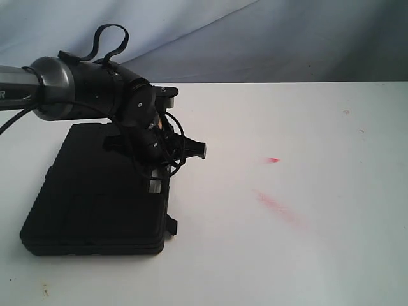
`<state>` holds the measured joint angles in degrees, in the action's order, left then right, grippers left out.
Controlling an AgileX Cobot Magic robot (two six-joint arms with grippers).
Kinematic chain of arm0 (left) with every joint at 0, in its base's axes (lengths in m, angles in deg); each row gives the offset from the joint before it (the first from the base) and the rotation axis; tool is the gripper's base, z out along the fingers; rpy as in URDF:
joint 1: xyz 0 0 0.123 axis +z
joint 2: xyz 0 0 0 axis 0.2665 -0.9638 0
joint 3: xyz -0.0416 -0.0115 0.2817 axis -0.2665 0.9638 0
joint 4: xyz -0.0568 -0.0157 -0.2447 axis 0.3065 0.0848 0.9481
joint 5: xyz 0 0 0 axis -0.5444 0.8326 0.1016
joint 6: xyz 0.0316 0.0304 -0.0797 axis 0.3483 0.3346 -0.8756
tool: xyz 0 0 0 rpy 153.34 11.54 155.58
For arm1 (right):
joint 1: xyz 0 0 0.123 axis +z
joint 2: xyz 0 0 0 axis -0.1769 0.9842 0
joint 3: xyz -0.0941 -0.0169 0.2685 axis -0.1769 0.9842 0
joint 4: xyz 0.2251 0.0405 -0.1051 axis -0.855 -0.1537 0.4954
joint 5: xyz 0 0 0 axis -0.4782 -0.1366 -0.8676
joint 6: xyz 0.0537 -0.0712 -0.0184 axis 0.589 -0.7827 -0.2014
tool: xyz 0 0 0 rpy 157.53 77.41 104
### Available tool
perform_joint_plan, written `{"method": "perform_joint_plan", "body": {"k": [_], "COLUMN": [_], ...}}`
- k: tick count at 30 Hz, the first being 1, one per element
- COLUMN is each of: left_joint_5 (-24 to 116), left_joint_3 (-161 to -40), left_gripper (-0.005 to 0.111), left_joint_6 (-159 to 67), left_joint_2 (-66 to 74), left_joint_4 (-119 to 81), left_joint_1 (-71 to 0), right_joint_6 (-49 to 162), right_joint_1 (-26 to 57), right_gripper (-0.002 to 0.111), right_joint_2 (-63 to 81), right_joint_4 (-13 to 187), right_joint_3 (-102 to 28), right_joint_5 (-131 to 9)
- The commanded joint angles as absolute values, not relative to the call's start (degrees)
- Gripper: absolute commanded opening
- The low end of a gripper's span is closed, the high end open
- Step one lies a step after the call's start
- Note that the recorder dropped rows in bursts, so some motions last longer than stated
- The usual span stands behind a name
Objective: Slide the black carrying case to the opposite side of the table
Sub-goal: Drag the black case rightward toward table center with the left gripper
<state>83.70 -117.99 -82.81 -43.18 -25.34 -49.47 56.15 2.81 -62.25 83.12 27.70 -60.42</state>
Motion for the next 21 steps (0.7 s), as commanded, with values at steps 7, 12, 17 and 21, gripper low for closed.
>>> {"method": "perform_joint_plan", "body": {"k": [7, 12, 17, 21], "left_joint_5": [83.81, 83.81, 83.39, 83.27], "left_joint_3": [-120.37, -120.37, -120.37, -120.37], "left_gripper": [0.028, 0.033, 0.033, 0.033], "left_joint_6": [-82.98, -82.98, -82.98, -82.98], "left_joint_2": [-43.49, -43.89, -44.13, -44.13], "left_joint_4": [-26.88, -26.88, -26.88, -26.88], "left_joint_1": [-49.64, -49.64, -49.64, -49.64], "right_joint_6": [55.94, 55.94, 55.94, 55.94], "right_joint_1": [2.37, 2.37, 2.37, 2.37], "right_gripper": [0.0, 0.0, 0.0, 0.0], "right_joint_2": [-62.61, -62.61, -62.61, -62.61], "right_joint_4": [84.03, 84.03, 84.03, 84.03], "right_joint_3": [27.92, 27.92, 27.92, 27.92], "right_joint_5": [-60.55, -60.55, -60.55, -60.55]}}
